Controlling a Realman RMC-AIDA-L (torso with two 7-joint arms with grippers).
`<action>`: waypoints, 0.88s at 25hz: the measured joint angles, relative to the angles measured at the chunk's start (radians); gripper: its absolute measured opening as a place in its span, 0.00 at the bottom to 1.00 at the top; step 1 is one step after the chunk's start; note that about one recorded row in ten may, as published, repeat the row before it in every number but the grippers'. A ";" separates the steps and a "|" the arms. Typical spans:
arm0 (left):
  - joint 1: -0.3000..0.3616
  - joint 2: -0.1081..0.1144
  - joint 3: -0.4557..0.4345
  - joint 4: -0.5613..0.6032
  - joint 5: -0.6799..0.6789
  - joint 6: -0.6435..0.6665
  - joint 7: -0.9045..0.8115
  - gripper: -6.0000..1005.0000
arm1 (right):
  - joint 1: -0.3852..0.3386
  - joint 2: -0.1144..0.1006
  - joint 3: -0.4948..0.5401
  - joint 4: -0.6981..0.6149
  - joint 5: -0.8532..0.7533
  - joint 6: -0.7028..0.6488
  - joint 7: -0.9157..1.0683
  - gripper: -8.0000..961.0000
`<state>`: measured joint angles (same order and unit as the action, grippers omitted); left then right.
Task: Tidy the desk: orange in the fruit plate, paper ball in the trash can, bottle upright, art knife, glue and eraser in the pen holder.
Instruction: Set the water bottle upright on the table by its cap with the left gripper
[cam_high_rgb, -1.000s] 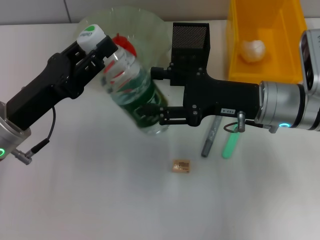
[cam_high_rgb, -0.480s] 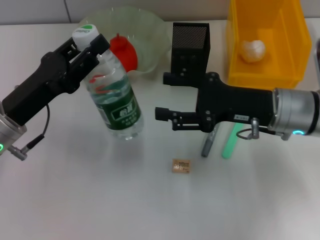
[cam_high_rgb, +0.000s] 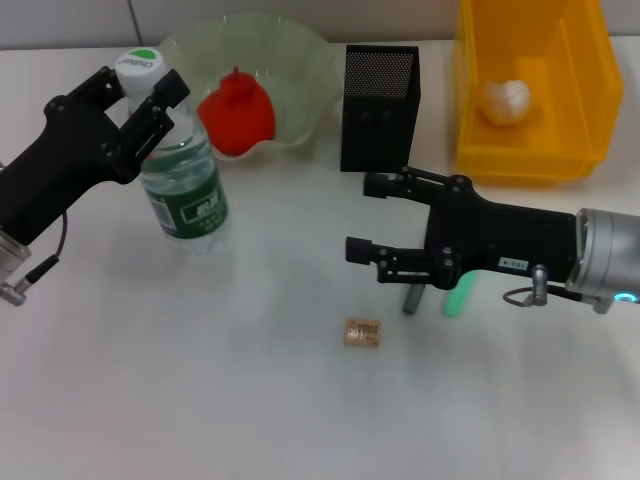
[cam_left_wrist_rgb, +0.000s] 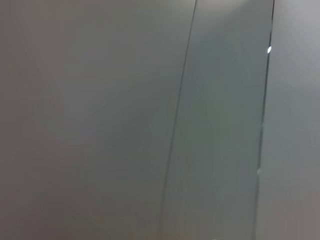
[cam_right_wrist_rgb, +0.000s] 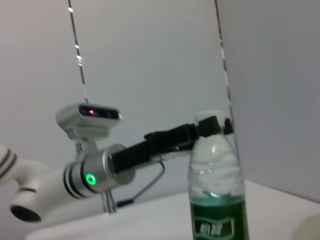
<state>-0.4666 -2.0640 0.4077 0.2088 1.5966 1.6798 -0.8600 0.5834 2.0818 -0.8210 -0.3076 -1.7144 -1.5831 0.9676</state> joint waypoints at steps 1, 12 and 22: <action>0.000 0.000 0.000 0.000 0.000 0.000 0.000 0.44 | -0.009 0.000 0.000 -0.010 -0.005 0.008 0.003 0.86; -0.001 -0.007 -0.022 -0.014 -0.024 -0.109 0.171 0.44 | -0.075 0.000 0.000 -0.074 -0.041 0.096 0.047 0.85; -0.025 -0.008 -0.028 -0.071 -0.072 -0.217 0.252 0.44 | -0.081 0.000 0.000 -0.071 -0.051 0.121 0.050 0.85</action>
<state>-0.4917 -2.0721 0.3798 0.1379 1.5245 1.4626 -0.6080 0.5026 2.0816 -0.8206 -0.3787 -1.7650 -1.4616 1.0173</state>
